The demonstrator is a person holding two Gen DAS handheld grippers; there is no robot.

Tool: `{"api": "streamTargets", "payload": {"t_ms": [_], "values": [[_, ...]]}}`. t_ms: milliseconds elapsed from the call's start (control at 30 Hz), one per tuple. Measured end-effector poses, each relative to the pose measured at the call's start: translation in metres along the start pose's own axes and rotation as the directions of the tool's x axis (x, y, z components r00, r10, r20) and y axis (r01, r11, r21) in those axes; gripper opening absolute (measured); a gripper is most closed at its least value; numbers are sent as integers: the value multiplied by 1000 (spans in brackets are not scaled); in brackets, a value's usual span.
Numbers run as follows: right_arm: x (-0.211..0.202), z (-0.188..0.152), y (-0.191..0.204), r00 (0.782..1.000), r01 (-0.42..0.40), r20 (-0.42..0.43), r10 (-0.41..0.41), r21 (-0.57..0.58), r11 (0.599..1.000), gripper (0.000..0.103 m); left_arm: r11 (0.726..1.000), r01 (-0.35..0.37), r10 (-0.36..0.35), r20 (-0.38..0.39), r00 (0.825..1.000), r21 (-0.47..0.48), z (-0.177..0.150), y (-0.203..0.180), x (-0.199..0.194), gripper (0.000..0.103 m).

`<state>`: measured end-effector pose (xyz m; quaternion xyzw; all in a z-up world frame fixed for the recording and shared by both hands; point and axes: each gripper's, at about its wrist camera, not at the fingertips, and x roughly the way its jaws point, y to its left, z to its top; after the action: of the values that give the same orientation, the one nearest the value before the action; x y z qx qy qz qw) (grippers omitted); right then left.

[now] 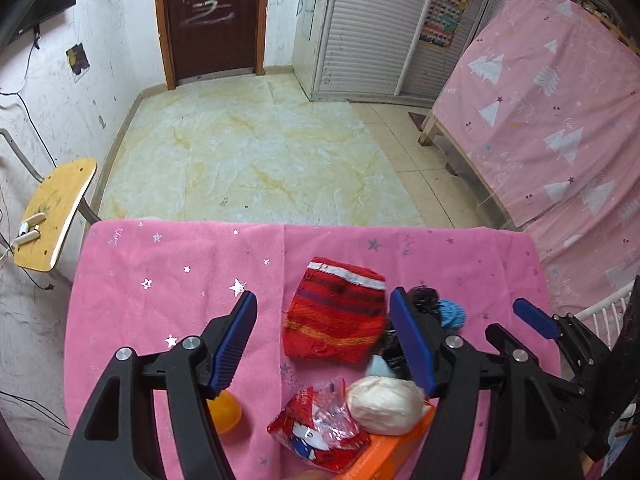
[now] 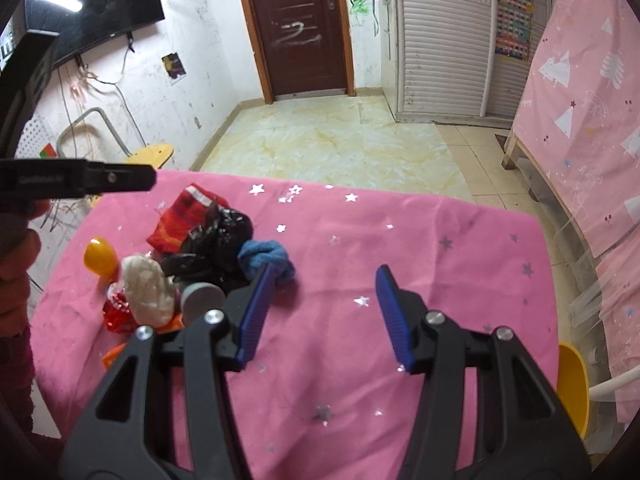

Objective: Collect trash
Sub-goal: 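Grasp the red striped sock with the left tool while the right tool grasps the blue yarn ball, then carry the red sock and blue yarn ball over the yellow bin and open both tools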

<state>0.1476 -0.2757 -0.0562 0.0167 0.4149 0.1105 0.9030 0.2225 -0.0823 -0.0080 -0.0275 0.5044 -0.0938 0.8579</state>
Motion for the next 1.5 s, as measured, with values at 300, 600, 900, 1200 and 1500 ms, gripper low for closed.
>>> {"api": "streamTargets", "payload": {"t_ms": [300,600,900,1200,1500], "values": [[16,7,8,999,-25,-25,25,-20,999,51,1000,17,-17,-58,998,-5,-2,4,35,61],[31,14,15,998,-41,-50,38,-44,998,51,998,66,-64,-93,994,17,-5,-7,56,43],[39,15,20,998,-39,-60,35,-61,997,61,998,50,-47,-95,994,30,-8,-10,64,7],[44,14,32,997,-47,-69,40,-99,994,37,1000,20,-21,-39,999,-12,-2,1,41,6],[31,10,30,999,-34,-44,30,-96,995,27,1000,-9,9,-8,1000,-17,-1,8,21,6]]}}
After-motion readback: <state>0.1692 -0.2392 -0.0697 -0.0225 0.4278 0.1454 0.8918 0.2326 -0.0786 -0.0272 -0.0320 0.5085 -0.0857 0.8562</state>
